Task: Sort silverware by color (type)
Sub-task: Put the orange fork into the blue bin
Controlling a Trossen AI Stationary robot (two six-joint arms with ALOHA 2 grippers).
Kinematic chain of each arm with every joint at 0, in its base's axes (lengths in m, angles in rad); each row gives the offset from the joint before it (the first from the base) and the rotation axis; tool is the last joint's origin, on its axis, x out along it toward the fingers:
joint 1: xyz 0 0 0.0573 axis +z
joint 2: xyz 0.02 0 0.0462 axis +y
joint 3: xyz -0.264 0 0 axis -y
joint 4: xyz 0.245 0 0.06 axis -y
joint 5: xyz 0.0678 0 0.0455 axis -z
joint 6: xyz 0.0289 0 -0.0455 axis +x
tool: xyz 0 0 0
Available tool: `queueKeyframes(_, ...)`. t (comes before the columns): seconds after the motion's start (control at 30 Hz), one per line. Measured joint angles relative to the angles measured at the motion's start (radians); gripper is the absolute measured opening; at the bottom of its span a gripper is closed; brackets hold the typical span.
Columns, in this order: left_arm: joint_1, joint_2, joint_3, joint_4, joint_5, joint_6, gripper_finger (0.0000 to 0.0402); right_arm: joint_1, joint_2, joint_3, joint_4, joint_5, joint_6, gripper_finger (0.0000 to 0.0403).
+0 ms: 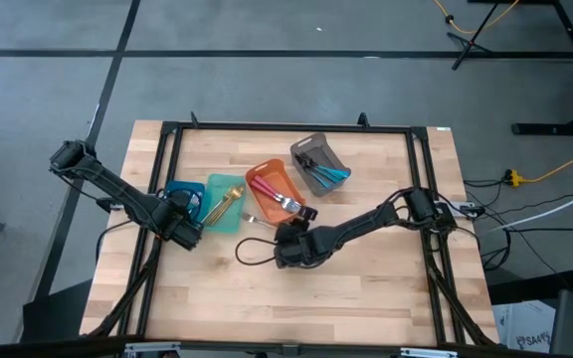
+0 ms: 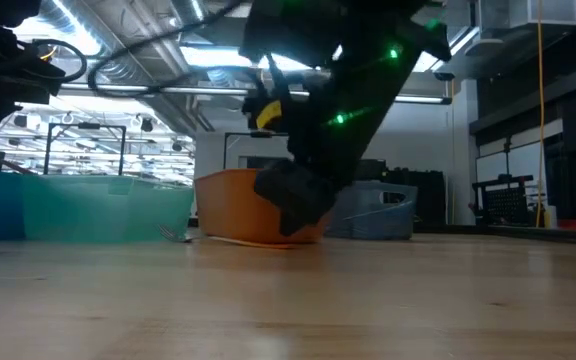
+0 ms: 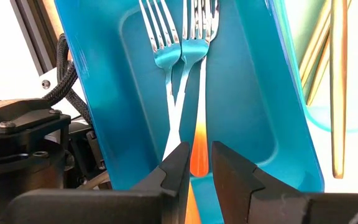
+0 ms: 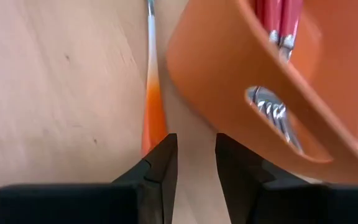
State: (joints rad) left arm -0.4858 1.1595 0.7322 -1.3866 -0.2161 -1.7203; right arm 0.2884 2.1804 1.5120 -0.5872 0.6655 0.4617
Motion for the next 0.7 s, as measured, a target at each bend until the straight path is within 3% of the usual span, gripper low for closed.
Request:
queueKeyframes(0.23, 0.000, 0.000, 0.000, 0.000, 0.000, 0.000, 0.0060, -0.009, 0.001, -0.071, 0.085, -0.008, 0.000, 0.0104)
queueKeyframes(0.7, 0.000, 0.000, 0.000, 0.000, 0.000, 0.000, 0.0060, -0.006, -0.001, -0.079, 0.113, -0.050, -0.029, 0.0104)
